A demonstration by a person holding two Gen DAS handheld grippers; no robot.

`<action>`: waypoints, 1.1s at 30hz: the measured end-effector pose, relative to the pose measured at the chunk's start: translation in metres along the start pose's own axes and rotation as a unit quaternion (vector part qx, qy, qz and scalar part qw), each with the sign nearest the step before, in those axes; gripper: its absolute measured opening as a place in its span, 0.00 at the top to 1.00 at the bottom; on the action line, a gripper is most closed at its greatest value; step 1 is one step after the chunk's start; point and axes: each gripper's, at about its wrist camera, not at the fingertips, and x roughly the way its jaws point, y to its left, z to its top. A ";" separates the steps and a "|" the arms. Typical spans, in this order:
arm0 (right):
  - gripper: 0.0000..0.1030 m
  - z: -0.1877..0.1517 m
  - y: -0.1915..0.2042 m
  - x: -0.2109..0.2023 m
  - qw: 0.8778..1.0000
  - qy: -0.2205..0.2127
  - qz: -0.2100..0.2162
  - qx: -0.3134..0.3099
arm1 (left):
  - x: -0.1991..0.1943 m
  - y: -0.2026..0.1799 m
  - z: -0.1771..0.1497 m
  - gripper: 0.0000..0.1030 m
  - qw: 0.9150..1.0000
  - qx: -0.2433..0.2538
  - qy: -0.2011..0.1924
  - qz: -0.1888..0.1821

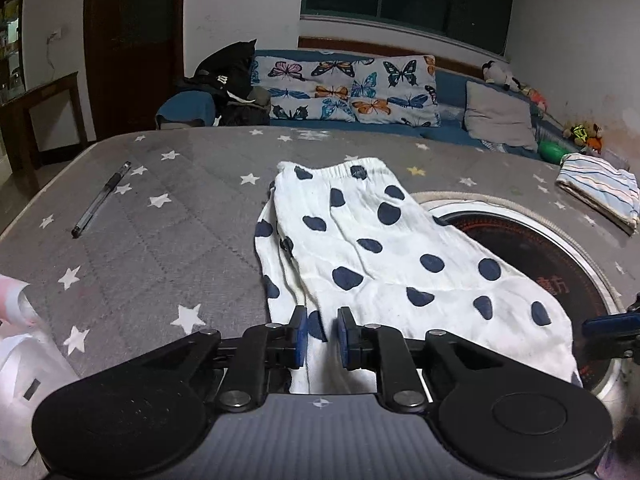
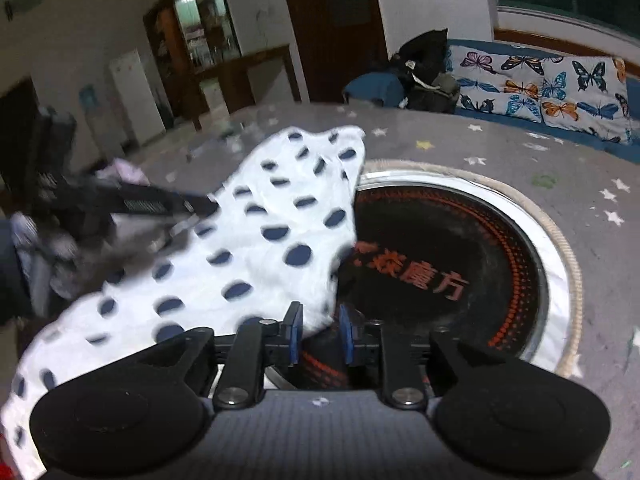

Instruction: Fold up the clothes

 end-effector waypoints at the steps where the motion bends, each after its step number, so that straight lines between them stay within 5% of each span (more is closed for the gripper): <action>1: 0.64 0.000 0.001 0.000 1.000 -0.003 0.006 0.001 | 0.000 0.000 0.000 0.83 1.000 -0.001 -0.001 0.001; 10: 0.60 -0.011 0.005 0.017 0.999 -0.002 0.032 0.025 | -0.003 -0.002 -0.001 0.95 1.000 0.006 -0.012 0.008; 21: 0.52 -0.022 0.004 0.018 0.999 -0.030 0.034 0.023 | -0.028 -0.005 0.005 0.97 0.998 -0.001 -0.059 0.035; 33: 0.54 -0.015 -0.005 0.015 0.998 -0.032 0.036 0.032 | -0.007 0.009 -0.003 0.93 0.998 -0.027 -0.011 0.046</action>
